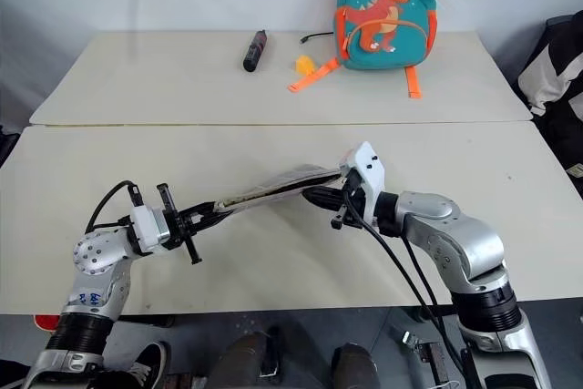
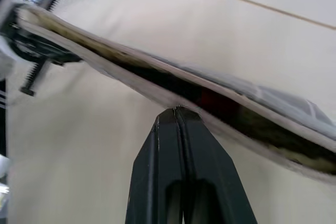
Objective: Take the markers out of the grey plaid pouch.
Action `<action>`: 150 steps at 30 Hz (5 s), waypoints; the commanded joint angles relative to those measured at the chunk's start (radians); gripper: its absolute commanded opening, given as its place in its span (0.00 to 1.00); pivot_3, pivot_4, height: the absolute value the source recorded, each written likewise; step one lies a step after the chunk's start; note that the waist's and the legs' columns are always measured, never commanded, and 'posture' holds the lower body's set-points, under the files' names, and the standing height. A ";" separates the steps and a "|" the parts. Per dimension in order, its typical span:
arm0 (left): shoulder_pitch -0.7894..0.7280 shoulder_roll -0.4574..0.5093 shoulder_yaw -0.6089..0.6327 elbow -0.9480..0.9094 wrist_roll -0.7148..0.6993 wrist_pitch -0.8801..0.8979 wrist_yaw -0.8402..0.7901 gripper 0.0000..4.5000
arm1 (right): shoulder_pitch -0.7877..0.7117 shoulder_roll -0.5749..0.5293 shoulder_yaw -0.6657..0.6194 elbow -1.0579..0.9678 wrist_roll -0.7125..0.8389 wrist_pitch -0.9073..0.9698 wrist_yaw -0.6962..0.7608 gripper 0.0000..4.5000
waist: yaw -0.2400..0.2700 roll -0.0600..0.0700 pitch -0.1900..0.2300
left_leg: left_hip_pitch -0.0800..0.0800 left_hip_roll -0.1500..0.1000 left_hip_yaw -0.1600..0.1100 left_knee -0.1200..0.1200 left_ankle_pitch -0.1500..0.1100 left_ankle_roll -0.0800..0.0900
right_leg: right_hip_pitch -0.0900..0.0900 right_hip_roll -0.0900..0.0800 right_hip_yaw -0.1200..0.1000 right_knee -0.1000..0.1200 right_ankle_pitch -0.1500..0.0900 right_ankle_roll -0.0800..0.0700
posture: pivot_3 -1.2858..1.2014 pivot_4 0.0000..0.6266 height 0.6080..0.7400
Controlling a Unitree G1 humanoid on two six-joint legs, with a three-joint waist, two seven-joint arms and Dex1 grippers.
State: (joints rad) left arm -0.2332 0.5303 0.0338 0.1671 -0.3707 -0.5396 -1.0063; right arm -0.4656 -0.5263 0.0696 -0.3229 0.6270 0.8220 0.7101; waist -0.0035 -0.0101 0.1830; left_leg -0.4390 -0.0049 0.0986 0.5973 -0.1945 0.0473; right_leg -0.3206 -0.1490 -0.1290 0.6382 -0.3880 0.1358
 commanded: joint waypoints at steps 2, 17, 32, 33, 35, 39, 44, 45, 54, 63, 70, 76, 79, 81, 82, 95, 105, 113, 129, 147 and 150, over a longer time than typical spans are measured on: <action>-0.013 -0.003 0.004 -0.023 0.006 -0.011 -0.001 0.00 | -0.019 0.028 -0.014 -0.018 -0.001 -0.030 -0.008 0.01 | 0.000 0.000 0.000 | 0.000 0.000 0.000 0.000 0.000 0.000 | 0.000 0.000 0.000 0.000 0.000 0.000 | 0.52 0.24 1.00; -0.017 -0.014 0.009 0.006 0.021 -0.032 0.003 0.00 | -0.010 -0.007 -0.015 -0.039 0.003 -0.029 0.021 0.01 | 0.000 0.000 0.000 | 0.000 0.000 0.000 0.000 0.000 0.000 | 0.000 0.000 0.000 0.001 0.000 0.000 | 0.52 0.24 1.00; -0.017 -0.009 -0.050 -0.029 0.027 -0.024 -0.064 0.00 | -0.076 0.050 0.176 0.021 -0.272 -0.207 -0.005 0.01 | -0.004 0.000 0.000 | 0.000 0.000 0.000 0.000 0.000 0.000 | -0.001 0.000 0.000 0.001 0.000 0.000 | 0.52 0.24 1.00; -0.021 -0.007 -0.058 -0.029 0.020 -0.016 -0.076 0.00 | -0.070 0.048 0.217 0.027 -0.329 -0.254 -0.009 0.01 | -0.003 0.000 0.000 | 0.000 0.000 0.000 0.000 0.000 -0.001 | -0.001 0.000 0.000 0.002 0.000 0.000 | 0.52 0.24 1.00; -0.027 -0.005 -0.066 -0.029 0.009 -0.004 -0.091 0.00 | -0.064 0.028 0.296 0.044 -0.447 -0.346 -0.015 0.01 | -0.001 0.000 0.000 | 0.000 0.000 0.000 0.000 0.000 -0.001 | -0.001 0.001 0.000 0.005 0.000 0.000 | 0.52 0.24 1.00; -0.046 -0.001 -0.052 -0.033 -0.005 0.006 -0.105 0.00 | -0.075 -0.067 0.482 0.140 -0.804 -0.612 -0.070 0.01 | 0.001 0.000 0.000 | 0.000 -0.001 0.001 0.001 0.000 0.000 | -0.001 0.000 0.000 0.004 0.000 0.000 | 0.52 0.24 1.00; -0.064 -0.003 -0.034 -0.009 0.000 -0.018 -0.113 0.00 | -0.087 -0.067 0.468 0.178 -0.892 -0.705 -0.062 0.13 | -0.002 0.000 0.000 | 0.001 0.000 0.002 0.001 0.001 -0.001 | -0.002 0.000 0.001 0.004 0.000 0.000 | 0.52 0.24 1.00; -0.066 -0.004 -0.033 -0.005 0.000 -0.019 -0.114 0.00 | -0.092 -0.061 0.455 0.186 -0.906 -0.724 -0.075 0.20 | -0.002 0.000 0.000 | 0.001 0.000 0.001 0.001 0.001 -0.001 | -0.001 0.001 0.001 0.004 0.000 0.000 | 0.52 0.24 1.00; -0.077 -0.017 -0.023 0.016 -0.011 -0.012 -0.113 0.00 | -0.087 -0.001 0.397 0.183 -0.924 -0.757 -0.067 0.83 | -0.001 0.000 0.000 | 0.000 0.000 0.001 0.001 0.001 -0.001 | 0.000 0.001 0.000 0.005 0.000 0.000 | 0.52 0.24 1.00; -0.083 -0.024 -0.022 0.021 -0.011 -0.012 -0.115 0.00 | -0.074 0.007 0.372 0.184 -0.944 -0.738 -0.066 0.99 | -0.001 0.000 0.000 | 0.000 0.000 0.001 0.001 0.001 -0.001 | 0.000 0.001 0.000 0.006 0.000 0.000 | 0.52 0.24 1.00; -0.081 -0.031 -0.027 0.012 -0.012 -0.008 -0.115 0.00 | -0.056 0.062 0.330 0.165 -0.897 -0.707 -0.069 0.61 | -0.002 0.000 0.000 | 0.000 0.000 0.000 0.001 0.001 -0.001 | 0.000 0.001 0.000 0.006 0.000 0.000 | 0.52 0.24 1.00; -0.078 -0.043 -0.038 -0.015 -0.020 0.007 -0.114 0.00 | -0.056 0.100 0.343 0.187 -0.934 -0.714 -0.094 0.30 | -0.002 0.000 0.000 | 0.000 0.000 0.000 0.001 0.001 -0.001 | 0.000 0.001 0.000 0.006 0.000 0.000 | 0.52 0.24 1.00; -0.083 -0.049 -0.041 -0.023 -0.021 0.012 -0.117 0.00 | -0.084 0.104 0.369 0.211 -0.987 -0.746 -0.101 0.30 | -0.003 0.000 0.000 | 0.000 0.000 0.000 0.001 0.001 -0.001 | 0.000 0.001 0.000 0.006 0.000 0.000 | 0.52 0.24 1.00; -0.087 -0.052 -0.047 -0.033 -0.023 0.019 -0.121 0.00 | -0.110 0.111 0.391 0.251 -1.020 -0.763 -0.099 0.30 | -0.004 0.000 0.000 | 0.000 0.000 0.000 0.001 0.001 -0.001 | 0.000 0.001 0.000 0.006 0.000 0.000 | 0.52 0.24 1.00; -0.088 -0.052 -0.051 -0.038 -0.026 0.023 -0.127 0.00 | -0.122 0.112 0.405 0.271 -1.037 -0.772 -0.091 0.30 | -0.004 0.000 0.000 | 0.001 0.000 0.000 0.001 0.001 -0.001 | 0.000 0.001 0.001 0.006 0.000 0.000 | 0.52 0.24 1.00; -0.079 -0.073 -0.057 -0.075 -0.028 0.054 -0.126 0.00 | -0.152 0.144 0.419 0.390 -1.079 -0.837 -0.090 0.30 | -0.010 0.000 0.000 | 0.001 0.000 0.000 0.001 0.001 -0.001 | 0.000 0.001 0.001 0.007 0.000 0.000 | 0.52 0.24 1.00; -0.069 -0.066 -0.041 -0.058 -0.022 0.040 -0.129 0.00 | -0.102 0.177 0.353 0.322 -0.987 -0.782 -0.049 0.12 | -0.022 0.000 0.000 | 0.001 0.000 -0.001 0.001 0.001 -0.001 | 0.000 0.002 0.000 0.007 0.000 0.000 | 0.52 0.24 1.00; -0.062 -0.046 -0.013 -0.010 0.009 0.022 -0.095 0.00 | -0.067 0.066 0.279 0.121 -0.884 -0.713 0.102 0.12 | -0.020 0.000 0.000 | 0.000 0.000 -0.001 0.001 0.001 -0.001 | 0.000 0.001 0.000 0.006 0.000 0.000 | 0.52 0.24 1.00; -0.054 -0.040 -0.003 0.030 0.019 0.015 -0.051 0.00 | -0.057 -0.033 0.121 -0.029 -0.517 -0.624 0.316 0.12 | -0.017 0.000 0.000 | 0.001 0.000 -0.003 0.001 0.001 -0.001 | 0.004 0.001 -0.002 0.004 0.000 0.000 | 0.52 0.24 1.00; -0.041 -0.043 0.029 0.040 -0.014 0.035 -0.037 0.00 | -0.141 -0.139 -0.159 -0.049 -0.087 -0.047 0.177 0.12 | -0.014 0.000 0.000 | 0.002 0.000 -0.008 0.002 0.001 0.000 | 0.009 0.000 -0.003 0.001 0.000 0.000 | 0.52 0.24 1.00; -0.042 -0.046 0.039 0.036 -0.015 0.033 -0.031 0.00 | -0.164 -0.256 -0.184 0.076 -0.153 0.056 0.102 0.12 | -0.005 0.000 0.000 | 0.002 0.000 -0.009 0.003 0.000 0.000 | 0.012 0.000 -0.003 -0.005 0.000 0.000 | 0.52 0.24 1.00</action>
State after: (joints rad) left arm -0.2760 0.4836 0.0547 0.2135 -0.3665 -0.5008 -1.0472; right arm -0.6170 -0.7563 -0.0740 -0.2726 0.4910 0.8414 0.8412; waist -0.0082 -0.0102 0.1831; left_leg -0.4376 -0.0053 0.0901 0.6001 -0.1950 0.0479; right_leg -0.3090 -0.1494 -0.1320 0.6294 -0.3880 0.1357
